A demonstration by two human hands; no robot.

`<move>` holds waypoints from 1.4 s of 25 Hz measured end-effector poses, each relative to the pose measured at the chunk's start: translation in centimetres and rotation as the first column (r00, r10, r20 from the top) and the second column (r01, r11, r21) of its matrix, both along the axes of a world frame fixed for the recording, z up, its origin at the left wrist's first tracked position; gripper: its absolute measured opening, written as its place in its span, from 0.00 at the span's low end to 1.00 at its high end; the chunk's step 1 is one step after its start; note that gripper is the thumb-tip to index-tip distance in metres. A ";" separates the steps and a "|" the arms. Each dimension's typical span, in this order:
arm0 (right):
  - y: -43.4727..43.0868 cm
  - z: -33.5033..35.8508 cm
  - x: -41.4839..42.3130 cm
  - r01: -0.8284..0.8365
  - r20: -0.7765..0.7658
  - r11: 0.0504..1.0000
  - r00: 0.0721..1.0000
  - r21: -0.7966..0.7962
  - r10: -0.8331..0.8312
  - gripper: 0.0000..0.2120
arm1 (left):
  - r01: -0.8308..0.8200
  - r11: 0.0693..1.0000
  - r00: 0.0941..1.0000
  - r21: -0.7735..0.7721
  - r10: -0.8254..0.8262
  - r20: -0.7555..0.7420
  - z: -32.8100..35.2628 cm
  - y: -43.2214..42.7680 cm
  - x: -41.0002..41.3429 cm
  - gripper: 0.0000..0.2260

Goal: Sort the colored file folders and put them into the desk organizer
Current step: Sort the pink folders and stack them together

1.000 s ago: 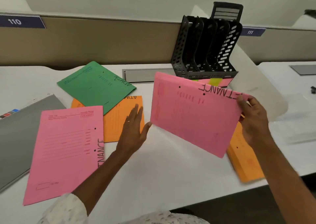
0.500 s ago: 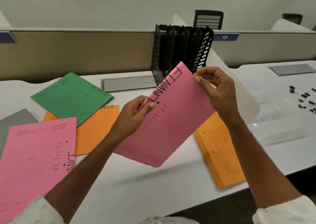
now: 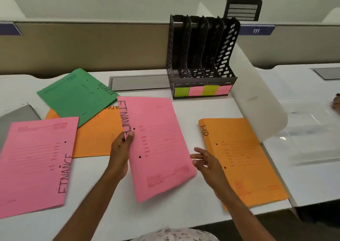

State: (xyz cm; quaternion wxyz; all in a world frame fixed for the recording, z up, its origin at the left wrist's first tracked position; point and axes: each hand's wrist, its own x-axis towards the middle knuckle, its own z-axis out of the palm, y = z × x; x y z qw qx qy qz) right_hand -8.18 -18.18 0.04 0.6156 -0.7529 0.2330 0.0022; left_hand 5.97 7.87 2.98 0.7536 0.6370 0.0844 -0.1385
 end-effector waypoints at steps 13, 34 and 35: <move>2.2 -8.6 -5.0 -0.397 -0.267 0.641 0.918 -0.657 0.294 0.41 | 0.201 0.606 0.863 0.770 -0.482 0.154 -11.3 -3.0 -5.1 0.33; 8.5 -8.5 -3.3 -0.454 -0.209 0.548 0.867 -0.703 0.451 0.37 | 0.040 0.261 0.786 0.965 -0.604 0.130 -11.4 2.1 -11.6 0.31; 9.5 -8.3 -2.4 -0.456 -0.180 0.558 0.860 -0.694 0.478 0.37 | 0.032 0.269 0.817 0.963 -0.562 0.130 -11.3 3.7 -11.4 0.31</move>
